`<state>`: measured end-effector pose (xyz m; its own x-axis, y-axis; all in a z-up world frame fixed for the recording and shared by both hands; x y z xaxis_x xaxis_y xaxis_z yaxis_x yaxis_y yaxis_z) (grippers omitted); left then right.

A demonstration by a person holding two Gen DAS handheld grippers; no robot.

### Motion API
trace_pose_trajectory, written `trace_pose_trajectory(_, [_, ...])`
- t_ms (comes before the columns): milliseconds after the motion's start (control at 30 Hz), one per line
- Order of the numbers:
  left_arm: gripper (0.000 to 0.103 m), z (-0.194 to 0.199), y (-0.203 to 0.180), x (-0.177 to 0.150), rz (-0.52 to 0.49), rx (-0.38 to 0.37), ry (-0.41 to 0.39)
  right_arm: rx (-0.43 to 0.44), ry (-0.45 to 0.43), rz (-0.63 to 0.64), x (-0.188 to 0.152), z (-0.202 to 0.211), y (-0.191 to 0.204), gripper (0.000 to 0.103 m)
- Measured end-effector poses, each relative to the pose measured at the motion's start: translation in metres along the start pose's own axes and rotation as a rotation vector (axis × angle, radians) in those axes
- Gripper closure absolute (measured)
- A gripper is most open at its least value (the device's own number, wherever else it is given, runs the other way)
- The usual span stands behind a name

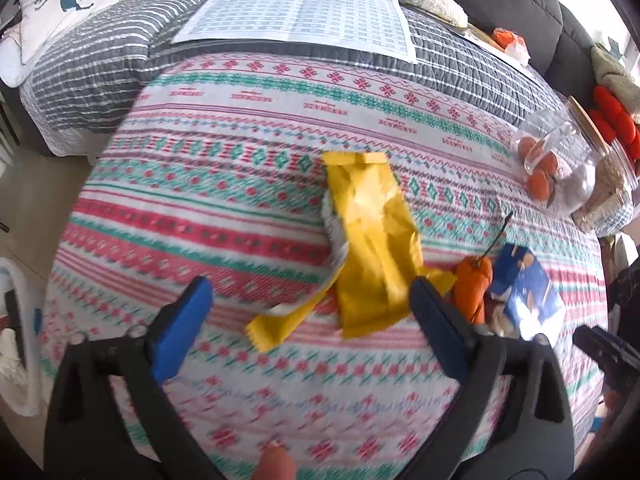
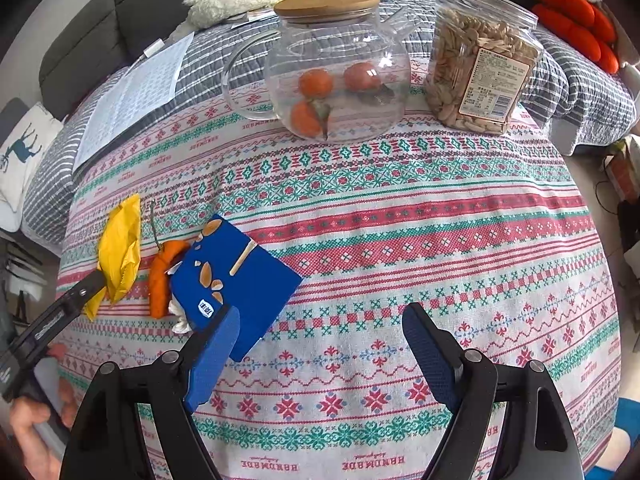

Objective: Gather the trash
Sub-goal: 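Grasp the yellow snack wrapper with the left tool, then grasp the blue almond box with the right tool and lift it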

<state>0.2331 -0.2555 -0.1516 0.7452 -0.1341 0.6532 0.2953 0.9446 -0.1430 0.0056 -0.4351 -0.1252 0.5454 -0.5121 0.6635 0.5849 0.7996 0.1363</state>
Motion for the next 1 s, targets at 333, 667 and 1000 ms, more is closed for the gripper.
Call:
trace_pose_trajectory(333, [0.047,-0.021,-0.025,0.001,0.032,-0.043,-0.035,0.107,-0.039,0.071,0.009,-0.003,0.033,0.018])
trace_pose_trajectory(667, [0.079,-0.008,-0.023,-0.011,-0.036,-0.084,0.022,0.076,-0.03,0.288,-0.005,-0.03,0.07,0.018])
trace_pose_trajectory(1000, [0.082,0.021,0.008,-0.027,-0.029,-0.084,0.085,0.117,-0.004,0.4,-0.027,-0.02,0.08,0.061])
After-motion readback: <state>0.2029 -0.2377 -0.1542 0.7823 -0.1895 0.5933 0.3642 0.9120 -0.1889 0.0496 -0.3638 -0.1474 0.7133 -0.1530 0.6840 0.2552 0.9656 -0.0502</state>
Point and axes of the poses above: each gripper's, at about its wrist camera, not at the fingertips, and z roughly against the way its jaws point, y to its left, x to its top, the point moved 9 cm from there along -z, roughly the way its jaws point, and after that the axes turned 13 degrees about -y, right-handed, at the moved point
